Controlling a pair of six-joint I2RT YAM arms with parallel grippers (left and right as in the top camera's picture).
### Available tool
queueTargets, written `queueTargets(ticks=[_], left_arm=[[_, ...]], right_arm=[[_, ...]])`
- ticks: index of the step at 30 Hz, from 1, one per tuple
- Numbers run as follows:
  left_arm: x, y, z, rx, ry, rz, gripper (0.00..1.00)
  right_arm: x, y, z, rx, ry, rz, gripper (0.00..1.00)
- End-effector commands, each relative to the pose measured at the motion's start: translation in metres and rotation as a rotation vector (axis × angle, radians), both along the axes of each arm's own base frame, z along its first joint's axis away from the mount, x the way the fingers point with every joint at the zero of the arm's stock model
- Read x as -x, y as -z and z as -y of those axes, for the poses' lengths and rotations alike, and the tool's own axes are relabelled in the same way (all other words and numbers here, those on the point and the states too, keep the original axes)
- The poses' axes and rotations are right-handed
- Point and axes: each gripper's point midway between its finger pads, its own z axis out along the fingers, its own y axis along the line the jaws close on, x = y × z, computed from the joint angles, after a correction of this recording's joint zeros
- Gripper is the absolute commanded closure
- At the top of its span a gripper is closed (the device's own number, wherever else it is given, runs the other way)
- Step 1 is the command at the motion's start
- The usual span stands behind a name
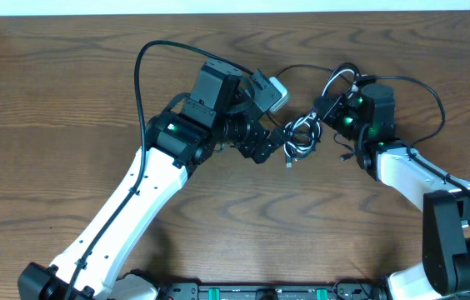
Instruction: Untangle cables
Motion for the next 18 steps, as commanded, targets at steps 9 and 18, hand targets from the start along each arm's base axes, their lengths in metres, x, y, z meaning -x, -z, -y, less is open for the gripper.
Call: queueTargets(ticks=[9, 18], left_arm=[[-0.004, -0.008, -0.002, 0.000, -0.009, 0.026, 0.12], [-0.004, -0.008, -0.002, 0.000, -0.009, 0.026, 0.12]], right_arm=[[-0.014, -0.038, -0.010, -0.138, -0.018, 0.118, 0.99], [-0.025, -0.077, -0.018, -0.161, -0.036, 0.296, 0.99]])
